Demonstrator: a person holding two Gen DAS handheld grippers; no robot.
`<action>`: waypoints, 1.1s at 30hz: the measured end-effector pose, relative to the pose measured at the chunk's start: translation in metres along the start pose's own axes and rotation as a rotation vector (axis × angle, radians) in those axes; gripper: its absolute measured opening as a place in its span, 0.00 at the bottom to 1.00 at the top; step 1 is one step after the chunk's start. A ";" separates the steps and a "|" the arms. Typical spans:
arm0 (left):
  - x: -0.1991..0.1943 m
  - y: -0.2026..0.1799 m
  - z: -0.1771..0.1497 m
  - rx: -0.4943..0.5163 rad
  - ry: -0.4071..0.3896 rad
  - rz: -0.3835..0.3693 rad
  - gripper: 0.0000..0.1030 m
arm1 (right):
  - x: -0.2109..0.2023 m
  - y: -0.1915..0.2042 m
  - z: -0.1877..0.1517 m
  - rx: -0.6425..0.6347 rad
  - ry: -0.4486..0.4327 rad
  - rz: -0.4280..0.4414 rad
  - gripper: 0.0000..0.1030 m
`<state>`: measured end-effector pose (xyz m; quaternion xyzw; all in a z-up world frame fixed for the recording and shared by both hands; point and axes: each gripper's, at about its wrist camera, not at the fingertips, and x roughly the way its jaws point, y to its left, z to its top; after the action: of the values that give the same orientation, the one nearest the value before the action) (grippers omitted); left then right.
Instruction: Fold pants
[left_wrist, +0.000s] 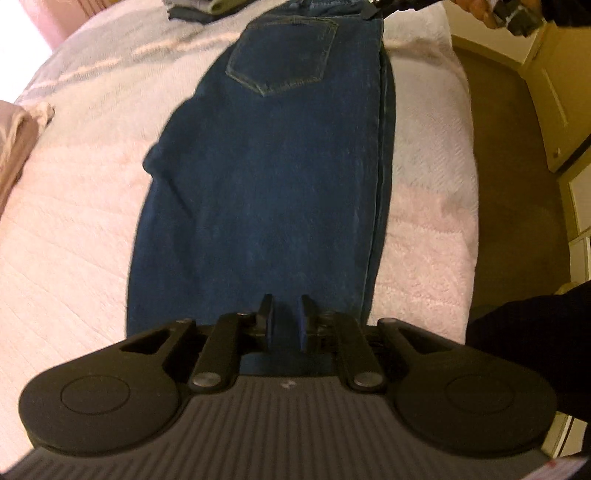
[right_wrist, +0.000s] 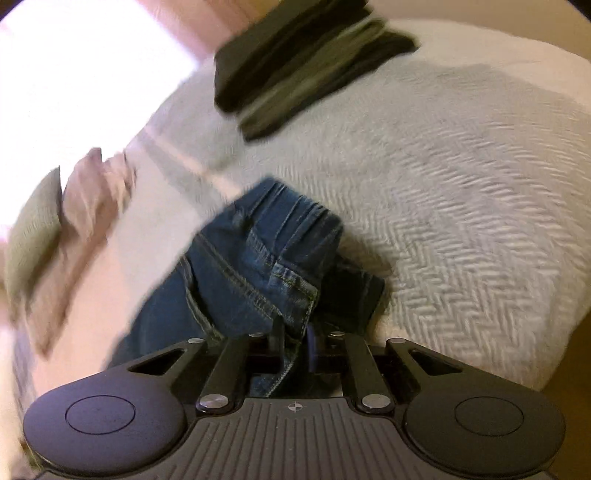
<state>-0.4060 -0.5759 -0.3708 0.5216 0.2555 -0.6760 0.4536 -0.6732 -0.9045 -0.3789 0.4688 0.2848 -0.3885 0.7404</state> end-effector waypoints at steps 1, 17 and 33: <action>0.006 0.000 -0.003 -0.004 0.017 -0.002 0.10 | 0.008 0.001 -0.002 -0.021 0.023 -0.022 0.09; -0.004 0.009 -0.048 -0.173 -0.078 -0.023 0.14 | -0.017 0.071 -0.061 -0.151 -0.053 -0.110 0.33; 0.008 0.025 -0.020 -0.310 -0.081 -0.073 0.18 | -0.002 0.110 -0.085 -0.395 0.179 -0.086 0.33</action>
<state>-0.3745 -0.5735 -0.3819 0.4079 0.3570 -0.6652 0.5135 -0.5864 -0.7972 -0.3592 0.3344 0.4397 -0.3133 0.7724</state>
